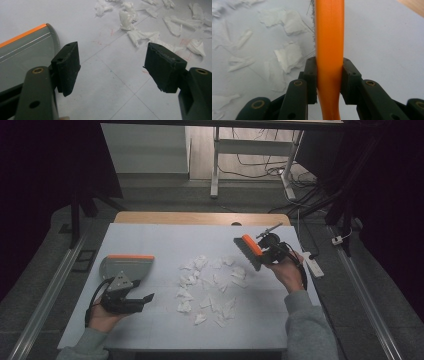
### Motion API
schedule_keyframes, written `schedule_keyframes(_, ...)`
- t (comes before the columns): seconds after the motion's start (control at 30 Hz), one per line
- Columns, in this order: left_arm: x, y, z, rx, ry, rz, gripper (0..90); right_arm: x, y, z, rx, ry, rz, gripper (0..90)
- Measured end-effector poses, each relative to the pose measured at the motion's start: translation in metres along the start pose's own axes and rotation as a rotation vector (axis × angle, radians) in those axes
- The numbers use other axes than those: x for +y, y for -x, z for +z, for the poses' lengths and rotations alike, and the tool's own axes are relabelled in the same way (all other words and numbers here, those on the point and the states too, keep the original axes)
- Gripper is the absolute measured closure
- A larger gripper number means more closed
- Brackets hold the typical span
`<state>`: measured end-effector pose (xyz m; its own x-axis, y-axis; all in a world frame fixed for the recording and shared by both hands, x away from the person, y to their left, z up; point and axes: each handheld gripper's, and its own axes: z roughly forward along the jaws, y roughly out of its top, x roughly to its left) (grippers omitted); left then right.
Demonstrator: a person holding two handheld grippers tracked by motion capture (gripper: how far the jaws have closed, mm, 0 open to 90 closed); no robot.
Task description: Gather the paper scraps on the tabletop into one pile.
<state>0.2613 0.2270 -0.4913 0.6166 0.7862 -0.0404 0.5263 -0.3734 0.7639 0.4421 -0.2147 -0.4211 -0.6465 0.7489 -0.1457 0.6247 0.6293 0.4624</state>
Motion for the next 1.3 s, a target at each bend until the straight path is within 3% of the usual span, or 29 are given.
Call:
schedule_keyframes(0.37, -0.001, -0.002, 0.003, -0.010, -0.005, 0.002, 29.0, 0.022, 0.001, 0.031, -0.037, -0.114, -0.001, 70.1)
schedule_keyframes(0.67, -0.001, -0.005, 0.003, -0.010, -0.001, -0.011, 29.0, 0.044, -0.005, 0.050, -0.026, -0.190, -0.055, 70.2)
schedule_keyframes(0.83, -0.001, -0.006, 0.004, -0.011, -0.007, -0.006, 29.0, 0.055, -0.021, 0.055, 0.015, -0.253, -0.110, 70.7)
schedule_keyframes(0.93, -0.001, -0.005, 0.005, -0.014, -0.008, -0.002, 29.0, 0.057, -0.030, 0.054, 0.021, -0.280, -0.185, 70.8)
schedule_keyframes(1.1, 0.000, -0.003, 0.005, -0.020, -0.003, 0.003, 29.0, 0.054, -0.049, 0.049, 0.057, -0.292, -0.230, 70.8)
schedule_keyframes(1.2, 0.000, -0.002, 0.005, -0.019, -0.009, 0.007, 29.0, 0.047, -0.061, 0.043, 0.115, -0.281, -0.253, 70.8)
schedule_keyframes(1.3, 0.000, -0.001, 0.005, -0.015, -0.012, 0.009, 29.0, 0.039, -0.078, 0.038, 0.116, -0.264, -0.291, 70.8)
